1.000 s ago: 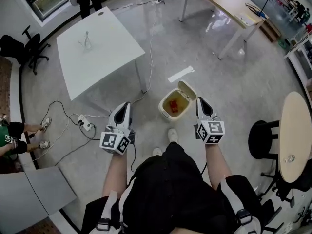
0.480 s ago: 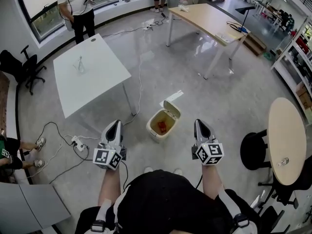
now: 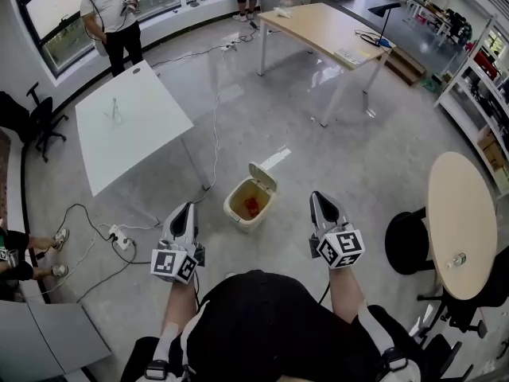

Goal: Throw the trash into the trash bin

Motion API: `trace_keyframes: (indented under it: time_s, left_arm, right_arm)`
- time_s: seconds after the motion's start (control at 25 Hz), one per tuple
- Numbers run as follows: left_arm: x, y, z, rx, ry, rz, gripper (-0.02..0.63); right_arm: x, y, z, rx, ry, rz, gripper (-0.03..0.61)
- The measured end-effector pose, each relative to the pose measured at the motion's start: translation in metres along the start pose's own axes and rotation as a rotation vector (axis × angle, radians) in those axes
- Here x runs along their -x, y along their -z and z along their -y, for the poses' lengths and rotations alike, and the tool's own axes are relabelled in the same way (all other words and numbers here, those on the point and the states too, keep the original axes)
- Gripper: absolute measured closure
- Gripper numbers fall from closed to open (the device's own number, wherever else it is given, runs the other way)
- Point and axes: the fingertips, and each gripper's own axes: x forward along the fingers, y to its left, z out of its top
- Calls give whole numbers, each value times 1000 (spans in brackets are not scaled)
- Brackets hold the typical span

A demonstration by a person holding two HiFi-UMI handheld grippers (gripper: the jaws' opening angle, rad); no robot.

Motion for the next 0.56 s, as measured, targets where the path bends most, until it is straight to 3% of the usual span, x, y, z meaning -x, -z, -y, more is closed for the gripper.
trace_keyframes:
  time_s: [0.56]
  left_arm:
    - [-13, 5, 10, 3, -25, 18, 614]
  right_arm:
    - [-10, 3, 8, 22, -58, 11, 574]
